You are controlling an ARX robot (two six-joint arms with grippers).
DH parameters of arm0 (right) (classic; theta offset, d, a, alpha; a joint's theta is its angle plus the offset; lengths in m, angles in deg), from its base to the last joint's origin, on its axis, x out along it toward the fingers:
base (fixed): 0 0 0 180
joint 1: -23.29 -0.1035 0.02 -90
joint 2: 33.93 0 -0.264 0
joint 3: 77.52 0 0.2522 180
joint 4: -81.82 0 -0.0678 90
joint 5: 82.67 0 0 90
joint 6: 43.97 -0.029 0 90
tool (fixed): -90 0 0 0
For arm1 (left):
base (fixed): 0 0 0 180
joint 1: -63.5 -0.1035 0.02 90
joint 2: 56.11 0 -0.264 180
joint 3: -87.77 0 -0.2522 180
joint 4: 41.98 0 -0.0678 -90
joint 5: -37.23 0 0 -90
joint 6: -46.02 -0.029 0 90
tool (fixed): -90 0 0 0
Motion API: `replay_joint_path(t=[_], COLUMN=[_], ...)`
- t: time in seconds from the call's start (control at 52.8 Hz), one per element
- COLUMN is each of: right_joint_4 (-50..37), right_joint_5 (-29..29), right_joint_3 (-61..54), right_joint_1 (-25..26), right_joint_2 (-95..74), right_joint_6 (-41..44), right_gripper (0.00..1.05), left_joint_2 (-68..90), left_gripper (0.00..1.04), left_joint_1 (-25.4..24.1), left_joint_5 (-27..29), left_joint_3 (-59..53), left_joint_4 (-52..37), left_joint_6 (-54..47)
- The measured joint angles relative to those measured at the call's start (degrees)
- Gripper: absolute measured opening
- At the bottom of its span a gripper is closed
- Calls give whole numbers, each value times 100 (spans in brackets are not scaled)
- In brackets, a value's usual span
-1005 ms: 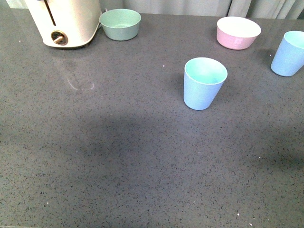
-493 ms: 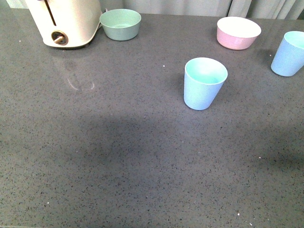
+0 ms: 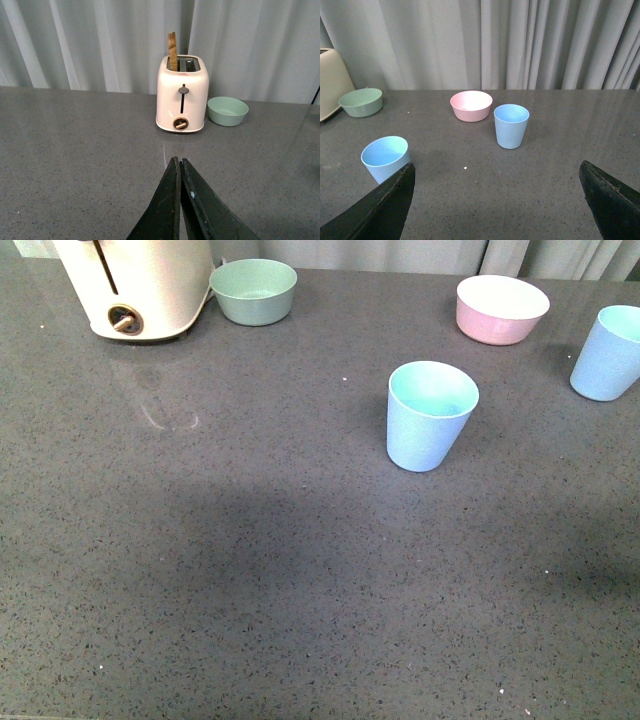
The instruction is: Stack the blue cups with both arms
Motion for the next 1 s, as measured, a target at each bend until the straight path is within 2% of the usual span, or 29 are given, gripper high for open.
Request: replay_joint_path(t=[0.076, 0.133, 0.171, 0.455, 0.626, 0.645, 0.664, 0.72, 0.796, 0.891, 0.948, 1.005], right_joint_4=[0, 0, 0, 0, 39, 293, 898, 1766, 1261, 131, -236, -459], right_joint_5=[0, 0, 0, -2, -74, -313, -820, -1550, -1912, -1860, -1858, -1864], right_joint_3=[0, 0, 0, 0, 15, 94, 321, 748, 914, 1596, 1974, 2393], right_joint_1=[-2, -2, -2, -2, 11, 79, 238, 520, 920, 1327, 1362, 1373], right_joint_2=[0, 2, 0, 2, -31, -140, -431, -1408, -2400, -4135, -4933, -5744], right_joint_6=[0, 0, 0, 0, -48, -140, -361, -612, -400, 514, 1010, 1519], right_gripper=[96, 96, 96, 96, 96, 96, 96, 96, 96, 96, 96, 96], left_joint_2=[-127, -667, -857, -1071, -1071, -1071, -1071, -1075, -1075, -1075, -1075, -1075], left_gripper=[2, 2, 2, 2, 31, 35, 40, 52, 68, 89, 97, 96], left_joint_1=[0, -2, -2, -2, -2, -2, -2, -2, -2, -2, -2, 0], left_joint_5=[0, -2, 0, 0, 0, 0, 4, -4, 0, 0, 0, 0], left_joint_3=[0, 0, 0, 0, 0, 0, 0, 0, 0, 0, 0, 0], left_joint_4=[127, 870, 1023, 1106, 1108, 1108, 1108, 1108, 1108, 1108, 1108, 1108], left_joint_6=[0, -2, -7, -4, -4, -4, -7, -9, -7, -7, -11, -20])
